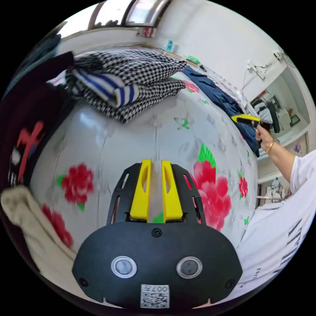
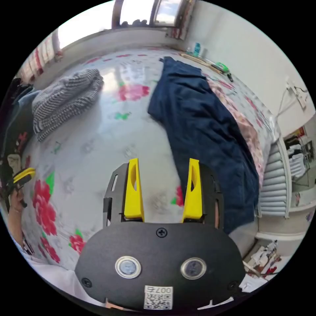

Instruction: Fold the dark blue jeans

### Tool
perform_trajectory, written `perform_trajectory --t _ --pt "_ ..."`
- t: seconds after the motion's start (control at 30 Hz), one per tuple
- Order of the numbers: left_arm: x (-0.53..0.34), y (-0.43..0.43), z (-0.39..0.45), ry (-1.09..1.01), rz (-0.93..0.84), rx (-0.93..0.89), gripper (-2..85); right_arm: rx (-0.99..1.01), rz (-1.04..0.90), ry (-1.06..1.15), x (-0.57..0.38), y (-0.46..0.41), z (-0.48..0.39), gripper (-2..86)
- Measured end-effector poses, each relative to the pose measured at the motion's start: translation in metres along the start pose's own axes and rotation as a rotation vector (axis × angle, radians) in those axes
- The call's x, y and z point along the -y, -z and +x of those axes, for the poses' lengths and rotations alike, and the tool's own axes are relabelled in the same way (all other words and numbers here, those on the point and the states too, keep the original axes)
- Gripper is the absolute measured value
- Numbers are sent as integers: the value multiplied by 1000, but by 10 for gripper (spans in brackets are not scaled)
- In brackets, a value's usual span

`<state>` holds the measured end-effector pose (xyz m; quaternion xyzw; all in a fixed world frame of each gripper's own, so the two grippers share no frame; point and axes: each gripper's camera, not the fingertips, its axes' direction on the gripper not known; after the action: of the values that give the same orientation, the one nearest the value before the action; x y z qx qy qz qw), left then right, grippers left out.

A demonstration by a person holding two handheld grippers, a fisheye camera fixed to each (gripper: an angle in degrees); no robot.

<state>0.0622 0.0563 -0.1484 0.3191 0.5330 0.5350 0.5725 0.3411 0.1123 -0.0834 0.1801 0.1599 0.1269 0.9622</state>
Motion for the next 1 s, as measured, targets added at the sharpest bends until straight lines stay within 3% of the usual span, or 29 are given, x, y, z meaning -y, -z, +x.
perform_trajectory --t 0.07,0.17,0.37,0.53,0.67,0.8,0.9,1.0 --pt "-43 17 8 56 3 6 53 -85 -84 -25 -28 -11 29 144" --pt "-108 33 15 174 -47 -12 41 45 -71 -71 -48 -19 59 111" --pt "-189 64 33 370 -105 -76 51 -44 -98 77 -17 7 13 19" --pt "-236 99 73 384 -23 -66 56 243 26 390 -52 80 -79 1" --pt "-269 117 92 415 36 -88 63 682 37 708 -104 126 -197 0" --pt "-315 151 99 508 129 10 67 1050 -34 1040 -159 161 -336 10" --pt "-360 187 90 654 203 179 61 1198 -172 1316 -196 181 -408 29" --pt "-415 221 80 834 231 351 83 1151 -116 1350 -212 188 -415 44"
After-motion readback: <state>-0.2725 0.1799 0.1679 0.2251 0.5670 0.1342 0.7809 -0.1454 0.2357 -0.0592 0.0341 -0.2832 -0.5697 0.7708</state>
